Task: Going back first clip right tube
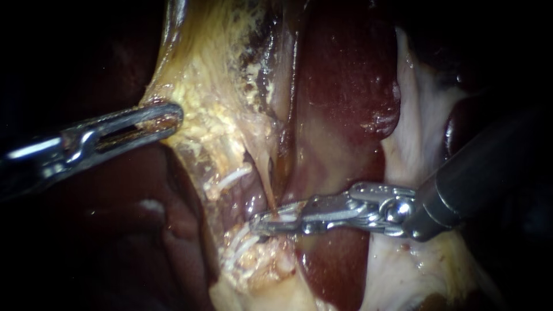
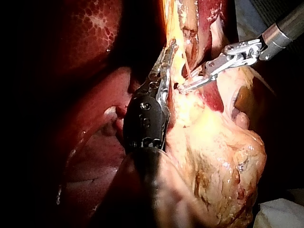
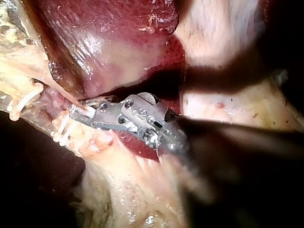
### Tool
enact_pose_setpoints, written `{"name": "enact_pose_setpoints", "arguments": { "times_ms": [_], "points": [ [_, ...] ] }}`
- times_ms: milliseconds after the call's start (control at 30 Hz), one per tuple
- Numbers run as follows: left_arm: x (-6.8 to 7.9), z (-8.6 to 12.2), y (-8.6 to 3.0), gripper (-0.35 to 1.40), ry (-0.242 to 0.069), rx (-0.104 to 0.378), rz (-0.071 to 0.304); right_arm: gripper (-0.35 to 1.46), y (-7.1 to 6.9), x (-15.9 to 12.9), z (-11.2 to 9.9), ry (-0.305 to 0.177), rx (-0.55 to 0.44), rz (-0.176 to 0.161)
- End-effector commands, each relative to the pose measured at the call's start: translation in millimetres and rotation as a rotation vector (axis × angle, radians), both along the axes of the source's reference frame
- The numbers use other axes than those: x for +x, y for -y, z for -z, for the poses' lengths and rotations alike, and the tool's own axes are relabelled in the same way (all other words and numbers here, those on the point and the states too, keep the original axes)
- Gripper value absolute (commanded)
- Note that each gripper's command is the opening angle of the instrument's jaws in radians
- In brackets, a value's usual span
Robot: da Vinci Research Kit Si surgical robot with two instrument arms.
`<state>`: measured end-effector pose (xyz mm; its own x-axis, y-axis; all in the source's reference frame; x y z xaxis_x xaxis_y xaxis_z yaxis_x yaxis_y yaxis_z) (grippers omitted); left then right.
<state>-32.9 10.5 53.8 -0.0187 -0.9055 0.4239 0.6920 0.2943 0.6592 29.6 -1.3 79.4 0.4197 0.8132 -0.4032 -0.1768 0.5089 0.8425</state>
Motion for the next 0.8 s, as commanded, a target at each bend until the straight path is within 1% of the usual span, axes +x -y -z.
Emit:
{"name": "enact_pose_setpoints", "arguments": {
  "times_ms": [33,133,167,233,300,367,400,467,500,600,700,800],
  "points": [
    [0.0,0.0,0.0,-0.35,0.0,0.0,0.0,-0.35,0.0,0.0,0.0,-0.001,-0.001,0.001],
    [0.0,0.0,0.0,-0.35,0.0,0.0,0.0,-0.34,-0.1,0.0,0.1,-0.001,0.0,0.0],
    [0.0,0.0,0.0,-0.35,0.0,0.0,0.0,-0.14,-0.1,0.0,0.1,0.002,0.0,0.002],
    [0.0,0.0,0.0,-0.35,0.0,0.0,0.0,0.39,-0.1,0.0,0.1,-0.001,-0.002,-0.005],
    [0.0,0.0,0.0,-0.35,0.0,0.0,0.0,0.52,-0.1,-0.2,0.4,0.009,-0.016,-0.033],
    [0.0,0.0,0.0,-0.35,0.0,0.0,0.0,0.55,0.0,-0.5,0.7,-0.011,-0.019,-0.041],
    [0.0,0.0,0.0,-0.35,0.0,0.0,0.0,0.57,0.0,-0.6,1.0,-0.042,-0.059,-0.035],
    [0.0,0.0,0.0,-0.35,0.0,0.0,0.0,0.6,0.0,-0.9,1.4,-0.083,-0.109,-0.03],
    [0.0,0.0,0.0,-0.35,0.0,0.0,0.0,0.6,0.1,-1.1,1.7,-0.108,-0.156,-0.018],
    [0.0,0.0,0.0,-0.35,0.0,0.0,0.0,0.6,0.1,-2.1,2.6,-0.145,-0.26,0.023],
    [0.0,0.0,0.0,-0.35,0.0,0.0,0.0,0.6,-0.3,-3.4,3.5,-0.17,-0.336,0.054],
    [0.0,0.0,0.0,-0.35,0.0,0.0,0.0,0.6,-1.2,-4.7,4.5,-0.184,-0.39,0.07]
  ]
}}
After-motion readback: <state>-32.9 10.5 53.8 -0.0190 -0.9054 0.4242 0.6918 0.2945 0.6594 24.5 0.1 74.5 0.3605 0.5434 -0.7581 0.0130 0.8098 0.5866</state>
